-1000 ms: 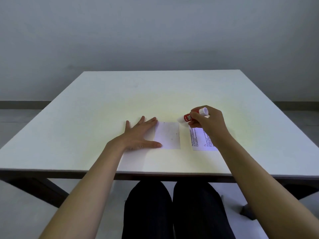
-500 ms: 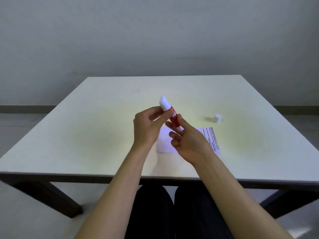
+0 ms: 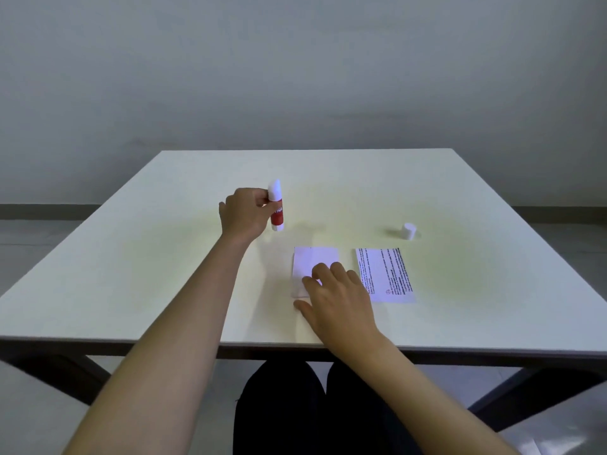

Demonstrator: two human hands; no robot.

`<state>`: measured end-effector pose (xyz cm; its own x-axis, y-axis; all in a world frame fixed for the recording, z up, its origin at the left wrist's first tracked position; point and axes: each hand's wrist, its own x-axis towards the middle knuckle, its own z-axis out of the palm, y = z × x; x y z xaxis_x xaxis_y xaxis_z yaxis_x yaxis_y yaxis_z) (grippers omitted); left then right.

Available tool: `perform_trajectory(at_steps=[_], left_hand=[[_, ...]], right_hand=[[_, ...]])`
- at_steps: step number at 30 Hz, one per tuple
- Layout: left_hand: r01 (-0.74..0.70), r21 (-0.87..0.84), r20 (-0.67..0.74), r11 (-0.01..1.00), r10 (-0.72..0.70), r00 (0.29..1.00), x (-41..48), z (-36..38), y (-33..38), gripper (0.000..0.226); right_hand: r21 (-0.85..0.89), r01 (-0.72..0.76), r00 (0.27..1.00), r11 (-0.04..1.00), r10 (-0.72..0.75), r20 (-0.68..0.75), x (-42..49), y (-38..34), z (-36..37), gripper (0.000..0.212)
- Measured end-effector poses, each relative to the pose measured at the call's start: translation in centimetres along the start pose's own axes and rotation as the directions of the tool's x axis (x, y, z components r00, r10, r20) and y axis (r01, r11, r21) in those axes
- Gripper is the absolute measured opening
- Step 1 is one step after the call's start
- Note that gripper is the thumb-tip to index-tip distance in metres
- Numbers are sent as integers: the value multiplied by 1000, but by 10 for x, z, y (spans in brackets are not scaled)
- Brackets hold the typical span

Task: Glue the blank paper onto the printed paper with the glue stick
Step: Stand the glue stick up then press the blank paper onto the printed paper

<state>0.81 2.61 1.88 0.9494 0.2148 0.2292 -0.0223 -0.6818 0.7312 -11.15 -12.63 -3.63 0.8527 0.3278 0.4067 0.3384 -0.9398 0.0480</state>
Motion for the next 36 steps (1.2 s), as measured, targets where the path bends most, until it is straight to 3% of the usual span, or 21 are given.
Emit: perform_trajectory(at_steps=[12,19,21,23,28,32,36], left_hand=[[62,38,-22,997,-61,998,0,11,-14,26],[40,29,-5,999,-40,999,-5,10,-15,26],[56,-4,-65,998,-56,996,-9,11,-14,55],[27,-97,-204,995,-46,978,-18,10,-11,64],[-43,-210,-394,977,-44,918,-42,3,-12,58],[-80,-234,-438,969,-32,898,-51,2,-5,58],[-221,-283,-445,933,76,892,-66,6,8,51]], right_hand=[[-131,147,989,980,-143,42,-1,-2,-8,37],[-169,250,963,953,-263,-58,-7,-5,-11,21],[-187,265,962,946,-273,-20,-7,-5,-13,23],[-163,281,960,946,-280,30,-7,-3,-14,29],[-75,304,953,950,-303,30,-21,3,-20,43],[-66,330,944,942,-330,22,-30,0,-26,31],[-28,346,937,938,-347,-35,-35,-2,-29,25]])
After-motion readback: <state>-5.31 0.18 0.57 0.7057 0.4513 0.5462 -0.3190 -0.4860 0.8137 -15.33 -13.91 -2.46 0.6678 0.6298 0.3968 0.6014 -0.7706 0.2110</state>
